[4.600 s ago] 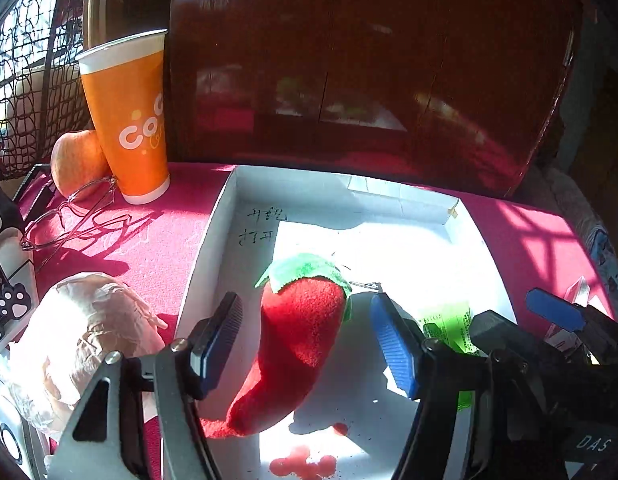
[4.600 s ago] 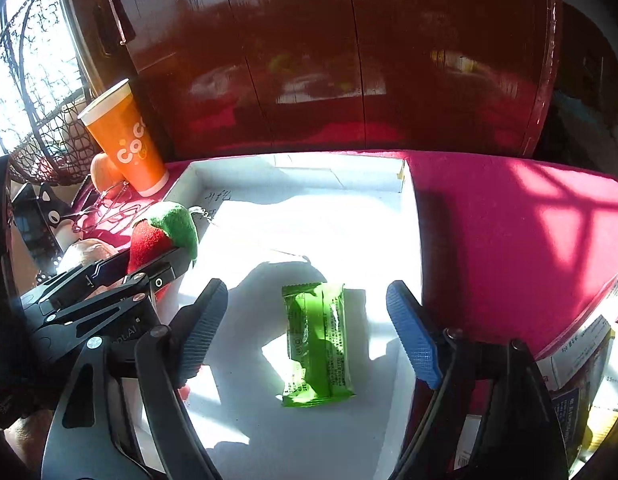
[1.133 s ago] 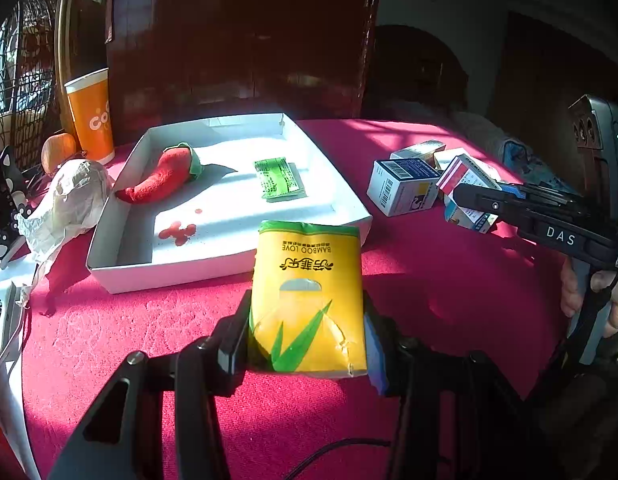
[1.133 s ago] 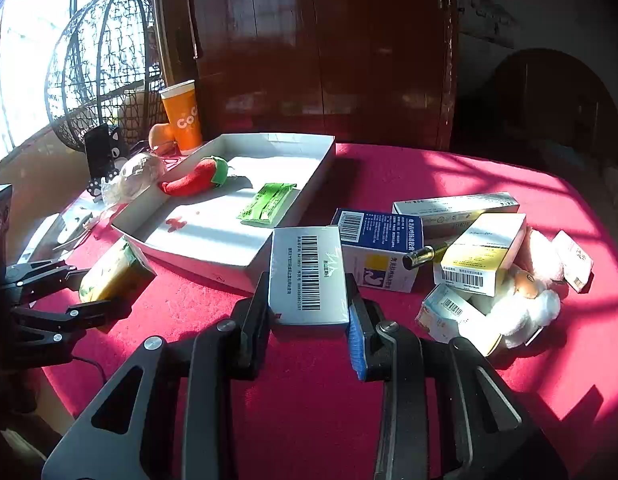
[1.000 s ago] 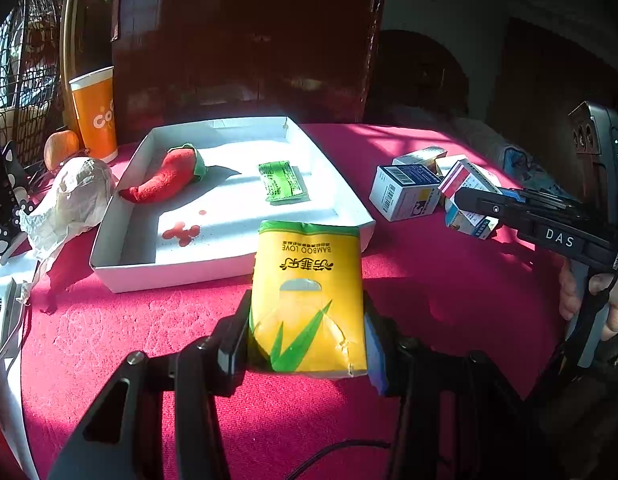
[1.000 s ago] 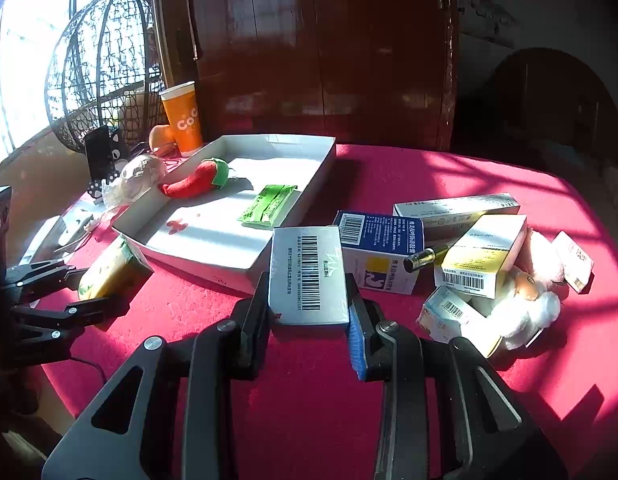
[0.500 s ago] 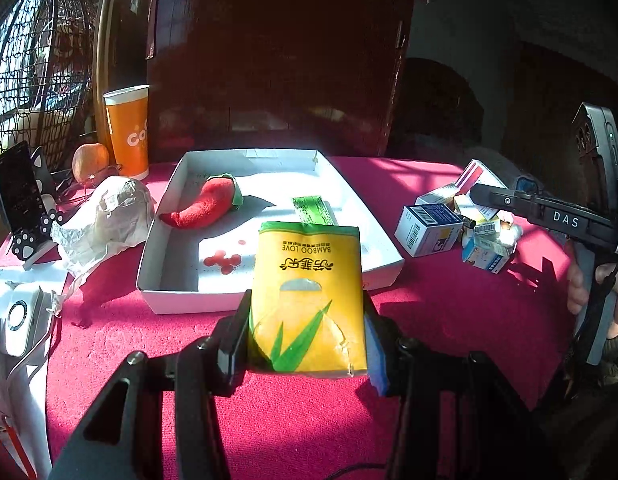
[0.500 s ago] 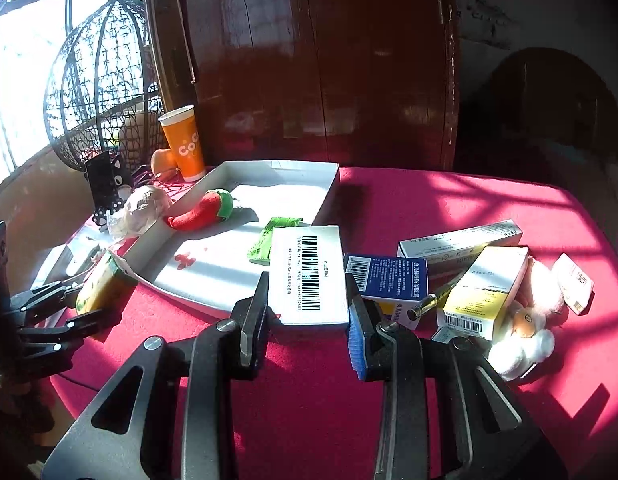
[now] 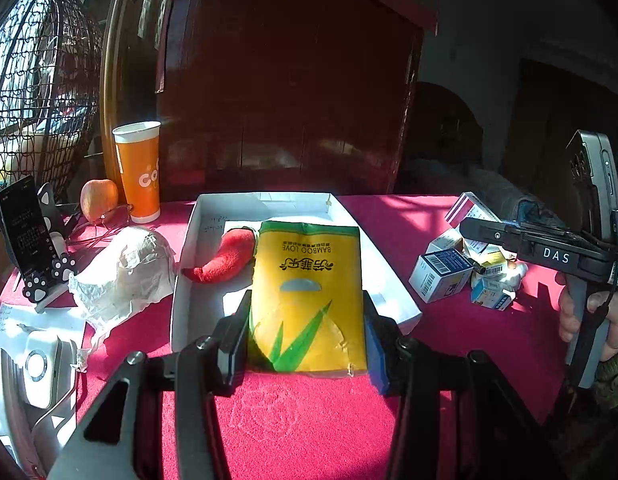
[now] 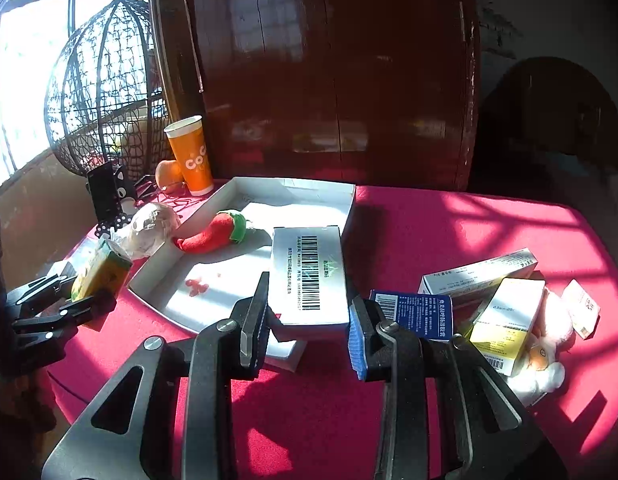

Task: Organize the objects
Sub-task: 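Carry the yellow tissue pack and white barcode box over the white tray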

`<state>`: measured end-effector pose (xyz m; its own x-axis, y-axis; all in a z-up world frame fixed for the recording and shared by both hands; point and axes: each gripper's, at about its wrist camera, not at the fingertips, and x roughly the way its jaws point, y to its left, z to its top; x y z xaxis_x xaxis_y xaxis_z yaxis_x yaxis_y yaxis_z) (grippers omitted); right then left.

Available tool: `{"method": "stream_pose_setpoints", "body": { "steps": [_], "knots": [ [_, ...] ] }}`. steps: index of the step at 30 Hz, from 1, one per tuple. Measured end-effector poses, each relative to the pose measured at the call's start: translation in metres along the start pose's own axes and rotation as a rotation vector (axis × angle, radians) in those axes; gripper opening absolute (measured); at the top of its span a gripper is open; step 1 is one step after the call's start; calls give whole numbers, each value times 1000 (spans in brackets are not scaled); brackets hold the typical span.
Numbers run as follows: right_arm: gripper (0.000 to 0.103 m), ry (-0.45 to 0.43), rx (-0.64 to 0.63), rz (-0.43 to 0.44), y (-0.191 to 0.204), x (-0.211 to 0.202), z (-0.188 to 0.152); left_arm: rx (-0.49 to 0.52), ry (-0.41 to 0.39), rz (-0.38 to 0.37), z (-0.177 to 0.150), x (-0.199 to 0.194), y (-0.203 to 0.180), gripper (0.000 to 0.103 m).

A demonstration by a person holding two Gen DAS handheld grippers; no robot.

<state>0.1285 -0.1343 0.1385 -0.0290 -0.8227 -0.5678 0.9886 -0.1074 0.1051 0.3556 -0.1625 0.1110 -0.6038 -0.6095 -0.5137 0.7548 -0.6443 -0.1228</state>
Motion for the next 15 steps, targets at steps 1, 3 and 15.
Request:
{"method": "stream_pose_setpoints", "body": {
  "steps": [1, 3, 15],
  "knots": [
    [32, -5, -4, 4, 4, 1, 2, 3, -5, 0, 5, 2, 0, 48],
    [32, -19, -19, 6, 10, 2, 6, 8, -12, 3, 15, 5, 0, 48],
    [32, -45, -31, 24, 25, 17, 40, 39, 8, 115, 53, 46, 4, 48]
  ]
}}
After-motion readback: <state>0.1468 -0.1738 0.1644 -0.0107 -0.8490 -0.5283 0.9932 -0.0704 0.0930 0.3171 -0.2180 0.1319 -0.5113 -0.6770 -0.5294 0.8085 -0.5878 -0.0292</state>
